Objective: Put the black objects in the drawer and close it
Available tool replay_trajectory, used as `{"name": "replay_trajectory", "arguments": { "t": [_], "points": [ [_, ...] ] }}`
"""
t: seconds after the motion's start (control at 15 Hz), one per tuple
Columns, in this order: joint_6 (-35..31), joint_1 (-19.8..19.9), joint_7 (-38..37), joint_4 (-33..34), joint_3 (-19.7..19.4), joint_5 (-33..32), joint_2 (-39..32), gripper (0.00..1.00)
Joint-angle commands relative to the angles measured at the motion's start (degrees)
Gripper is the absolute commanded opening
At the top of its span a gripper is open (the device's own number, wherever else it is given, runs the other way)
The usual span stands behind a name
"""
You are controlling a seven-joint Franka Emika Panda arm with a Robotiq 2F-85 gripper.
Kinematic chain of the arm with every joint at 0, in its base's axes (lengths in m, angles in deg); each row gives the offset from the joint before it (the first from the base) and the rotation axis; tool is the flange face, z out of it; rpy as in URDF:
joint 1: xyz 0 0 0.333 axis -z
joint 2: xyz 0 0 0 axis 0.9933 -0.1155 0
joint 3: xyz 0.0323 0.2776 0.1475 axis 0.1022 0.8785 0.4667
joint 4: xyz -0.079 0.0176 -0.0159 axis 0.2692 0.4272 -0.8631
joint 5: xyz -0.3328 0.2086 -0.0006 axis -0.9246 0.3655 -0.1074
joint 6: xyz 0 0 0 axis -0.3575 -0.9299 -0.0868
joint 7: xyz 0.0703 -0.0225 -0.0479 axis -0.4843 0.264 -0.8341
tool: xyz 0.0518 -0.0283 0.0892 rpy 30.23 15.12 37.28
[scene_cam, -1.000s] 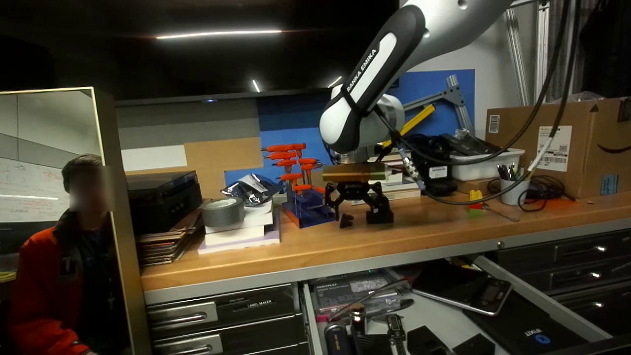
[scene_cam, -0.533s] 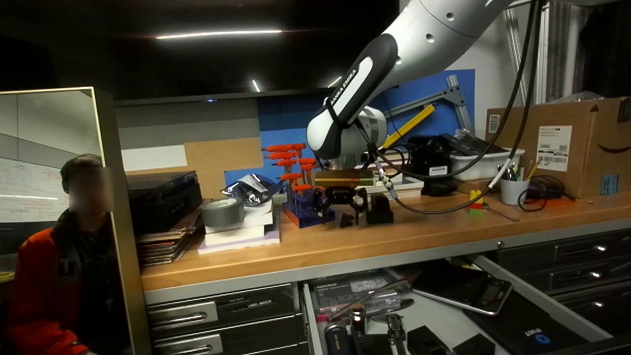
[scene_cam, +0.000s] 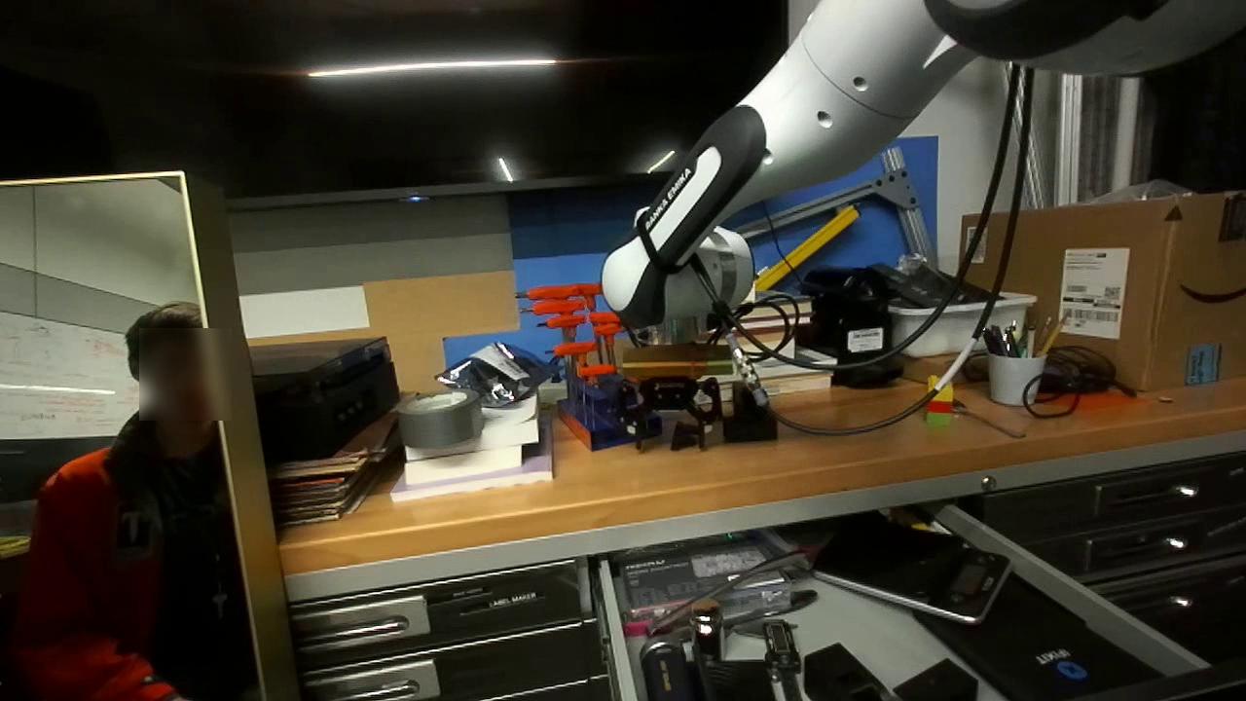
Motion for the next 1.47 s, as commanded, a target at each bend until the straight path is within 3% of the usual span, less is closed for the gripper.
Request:
{"name": "replay_trajectory", "arguments": {
  "t": [0.0, 1.13, 1.2, 1.27, 1.4],
  "points": [
    [2.98, -0.36, 1.95, 5.60, -1.30, 1.13, -2.81, 1.00],
    [7.37, 0.21, 3.46, 8.96, -2.69, 1.32, -4.53, 1.00],
    [7.20, 0.19, 3.59, 9.00, -2.70, 1.21, -4.61, 0.75],
    [7.20, 0.18, 3.67, 9.14, -2.71, 1.17, -4.69, 0.74],
    [7.11, 0.19, 3.76, 9.48, -2.65, 1.21, -4.86, 0.58]
  ]
}}
